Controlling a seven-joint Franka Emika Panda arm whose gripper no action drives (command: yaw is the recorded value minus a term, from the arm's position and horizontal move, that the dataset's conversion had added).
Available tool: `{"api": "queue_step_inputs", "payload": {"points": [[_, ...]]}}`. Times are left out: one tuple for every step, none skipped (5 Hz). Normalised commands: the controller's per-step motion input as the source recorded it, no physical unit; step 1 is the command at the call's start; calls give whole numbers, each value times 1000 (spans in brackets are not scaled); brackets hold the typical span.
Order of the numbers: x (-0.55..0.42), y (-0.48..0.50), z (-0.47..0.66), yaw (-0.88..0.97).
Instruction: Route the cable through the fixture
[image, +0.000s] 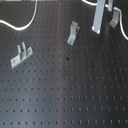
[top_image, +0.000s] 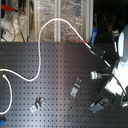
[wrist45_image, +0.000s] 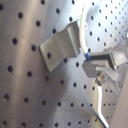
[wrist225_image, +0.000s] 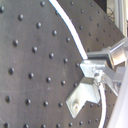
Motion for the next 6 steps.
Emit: {"api": "queue_step_inputs", "payload": {"points": [[316,85,235,0],[82,-52,190,0],[135,82,199,-9],[263,310,278,-3],[250,394,477,0],[218,346,460,0]]}}
